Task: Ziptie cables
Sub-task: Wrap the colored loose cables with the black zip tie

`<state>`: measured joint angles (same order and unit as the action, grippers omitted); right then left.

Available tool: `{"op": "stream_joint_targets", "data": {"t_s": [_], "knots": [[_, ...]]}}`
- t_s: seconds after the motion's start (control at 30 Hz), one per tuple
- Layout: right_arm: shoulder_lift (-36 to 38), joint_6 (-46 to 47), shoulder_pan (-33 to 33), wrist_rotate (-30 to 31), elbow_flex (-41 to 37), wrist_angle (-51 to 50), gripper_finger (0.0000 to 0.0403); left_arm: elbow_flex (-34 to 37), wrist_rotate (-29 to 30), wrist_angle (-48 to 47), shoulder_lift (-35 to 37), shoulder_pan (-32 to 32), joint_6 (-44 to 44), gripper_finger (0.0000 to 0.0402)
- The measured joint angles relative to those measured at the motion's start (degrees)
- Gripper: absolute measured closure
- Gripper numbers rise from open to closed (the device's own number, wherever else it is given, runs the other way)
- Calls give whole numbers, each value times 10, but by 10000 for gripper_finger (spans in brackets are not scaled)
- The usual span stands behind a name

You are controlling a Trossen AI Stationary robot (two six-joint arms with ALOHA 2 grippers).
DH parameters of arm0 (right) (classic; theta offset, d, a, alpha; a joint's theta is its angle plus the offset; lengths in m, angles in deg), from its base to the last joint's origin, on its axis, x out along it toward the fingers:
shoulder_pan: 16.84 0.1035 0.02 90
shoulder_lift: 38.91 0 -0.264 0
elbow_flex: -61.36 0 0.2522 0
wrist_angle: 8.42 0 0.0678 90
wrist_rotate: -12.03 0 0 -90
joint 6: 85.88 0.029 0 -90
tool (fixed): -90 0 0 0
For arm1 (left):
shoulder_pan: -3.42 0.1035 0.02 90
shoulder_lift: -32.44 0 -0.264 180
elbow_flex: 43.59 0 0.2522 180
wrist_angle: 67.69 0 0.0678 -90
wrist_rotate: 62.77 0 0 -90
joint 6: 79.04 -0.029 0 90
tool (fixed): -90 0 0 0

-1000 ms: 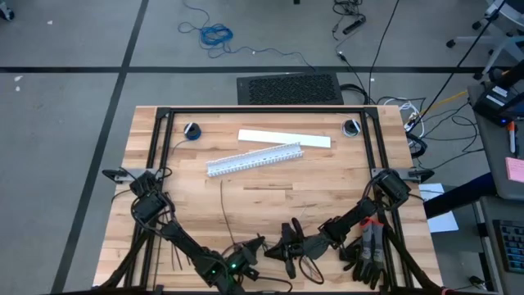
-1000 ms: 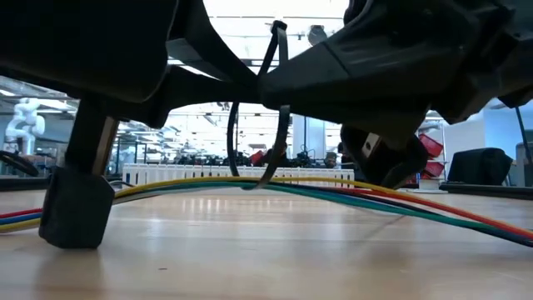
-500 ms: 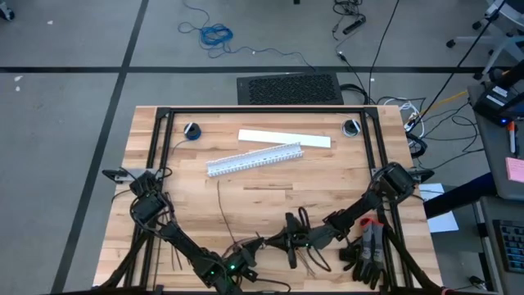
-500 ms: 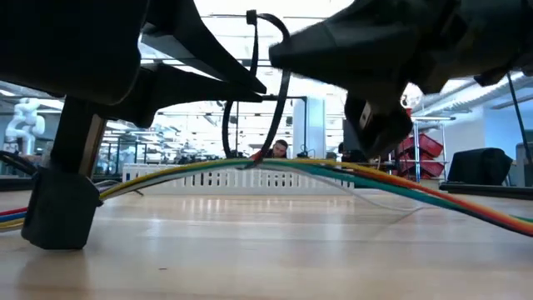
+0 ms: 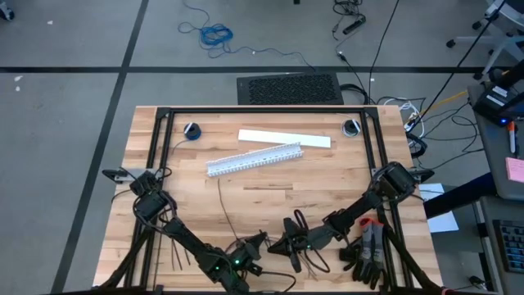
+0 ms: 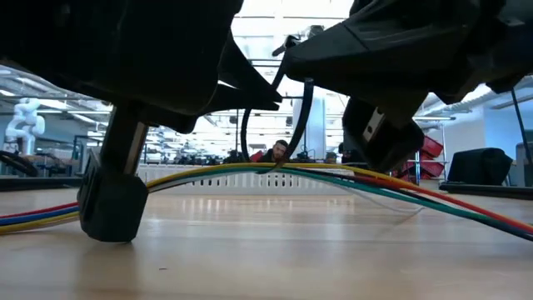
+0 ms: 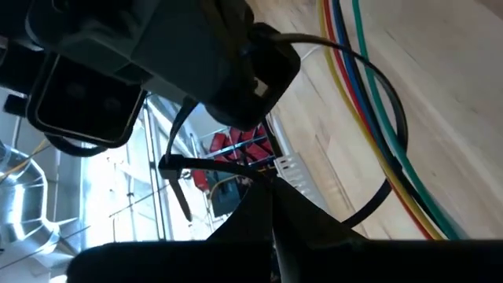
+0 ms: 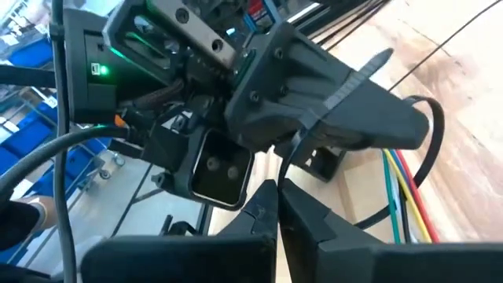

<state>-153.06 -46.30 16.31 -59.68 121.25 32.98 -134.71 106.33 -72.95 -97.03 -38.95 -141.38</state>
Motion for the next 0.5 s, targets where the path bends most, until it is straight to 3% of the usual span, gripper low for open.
{"op": "stream_joint_targets", "data": {"t_s": [0.5], "knots": [[18,-42,-36,-14,0,7,403,0,-6,0,0,-7,-11,402]]}}
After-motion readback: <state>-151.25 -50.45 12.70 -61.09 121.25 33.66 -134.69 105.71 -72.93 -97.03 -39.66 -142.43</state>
